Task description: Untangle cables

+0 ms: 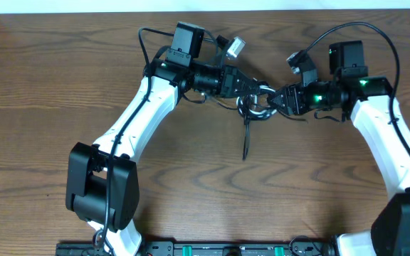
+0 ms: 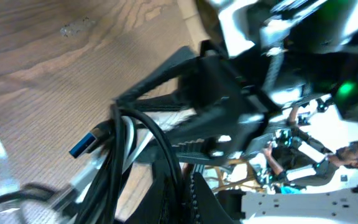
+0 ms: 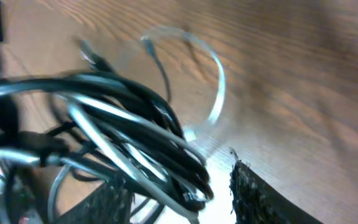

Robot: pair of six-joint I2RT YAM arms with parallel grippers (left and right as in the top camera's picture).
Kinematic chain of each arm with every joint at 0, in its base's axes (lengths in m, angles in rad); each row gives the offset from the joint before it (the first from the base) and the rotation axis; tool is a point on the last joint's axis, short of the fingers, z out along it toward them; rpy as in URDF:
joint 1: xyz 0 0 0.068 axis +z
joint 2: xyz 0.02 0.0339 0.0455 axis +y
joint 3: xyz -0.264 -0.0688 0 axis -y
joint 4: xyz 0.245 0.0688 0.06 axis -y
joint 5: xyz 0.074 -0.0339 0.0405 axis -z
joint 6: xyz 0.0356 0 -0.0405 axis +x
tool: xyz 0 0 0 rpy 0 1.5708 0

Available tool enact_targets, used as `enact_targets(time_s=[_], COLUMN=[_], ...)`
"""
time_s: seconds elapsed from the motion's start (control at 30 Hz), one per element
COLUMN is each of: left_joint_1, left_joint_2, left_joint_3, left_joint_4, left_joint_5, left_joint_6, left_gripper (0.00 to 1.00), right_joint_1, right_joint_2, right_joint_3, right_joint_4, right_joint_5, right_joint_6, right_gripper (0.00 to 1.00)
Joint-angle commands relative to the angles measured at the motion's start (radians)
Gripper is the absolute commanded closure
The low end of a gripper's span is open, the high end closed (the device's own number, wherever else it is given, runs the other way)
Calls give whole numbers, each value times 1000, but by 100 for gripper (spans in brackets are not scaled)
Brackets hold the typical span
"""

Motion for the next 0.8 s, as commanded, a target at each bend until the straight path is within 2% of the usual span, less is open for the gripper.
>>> enact_targets(time_s=[0.0,0.17,0.3,0.5,0.6,0.67,0.77], left_joint_1=[5,5,5,5,13,21,27], left_joint_2=[-10,-10,-10,-10,-10,-10,-10], left_joint_3=[23,23,23,23,23,23,23], left_joint_4=[30,35,60,108,106,106,102], left_joint_5=[41,50,94,97,30,-9,-14], left_joint_6=[-113,-151,-151,-173,-173,-173,-174], left_gripper=[92,92,92,92,92,92,92], right_joint_1=[5,5,5,4,-13,-39,-92], right_joint_2=[47,111,151,159,157,150,134], right_joint_3=[-24,-25,-25,-24,-23,-23,-11], right_joint_4=[39,119,193,238,236,236,239], right_joint_5=[14,14,15,-34,-109,-181,-306], right_joint_6=[0,76,165,208,204,184,171], right_gripper=[58,78,99,99,95,87,64])
